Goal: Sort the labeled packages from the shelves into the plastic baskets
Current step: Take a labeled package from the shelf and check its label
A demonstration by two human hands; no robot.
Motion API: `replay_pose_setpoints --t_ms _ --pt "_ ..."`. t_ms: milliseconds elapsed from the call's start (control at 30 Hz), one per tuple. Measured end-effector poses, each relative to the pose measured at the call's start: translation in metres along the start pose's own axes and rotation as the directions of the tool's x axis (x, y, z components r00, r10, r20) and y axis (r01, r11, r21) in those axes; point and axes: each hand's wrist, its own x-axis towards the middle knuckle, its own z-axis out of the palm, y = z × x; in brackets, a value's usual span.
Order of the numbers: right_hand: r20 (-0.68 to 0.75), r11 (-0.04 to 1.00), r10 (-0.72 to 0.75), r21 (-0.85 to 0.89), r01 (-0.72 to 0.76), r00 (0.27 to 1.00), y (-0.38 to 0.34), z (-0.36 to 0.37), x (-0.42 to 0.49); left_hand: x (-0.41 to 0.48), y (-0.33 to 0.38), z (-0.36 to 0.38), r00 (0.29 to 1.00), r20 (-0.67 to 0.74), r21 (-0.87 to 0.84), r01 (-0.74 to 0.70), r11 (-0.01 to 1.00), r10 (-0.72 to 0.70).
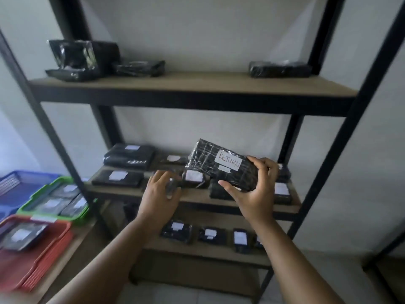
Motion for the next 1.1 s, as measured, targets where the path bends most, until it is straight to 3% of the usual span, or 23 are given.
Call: replay_pose_setpoints --t_ms 200,433,767,1100 --pt "0.224 0.991 0.054 0.106 -0.079 0.973 -0.017 0.065 -0.069 -0.108 -0.087 -0.033 0.957 0.075 0.067 0.276 0.959 -0.281" --pt "0.413 0.993 0.021 0.096 -0.066 0.911 -0.075 0.132 -0.125 -0.176 -0.165 -0.095 0.894 0.163 0.245 0.374 0.895 -0.418" --pt "0.458 0.986 0.136 0.020 -0.163 0.879 -0.207 0.280 -0.211 -0.244 -0.304 -0.247 0.831 0.259 0.335 0.401 0.853 -0.492" --pt "0.584 0.969 0.242 -0.099 -0.228 0.775 -0.295 0.403 -0.278 -0.292 -0.408 -0.366 0.796 0.193 0.320 0.501 0.804 -0.573"
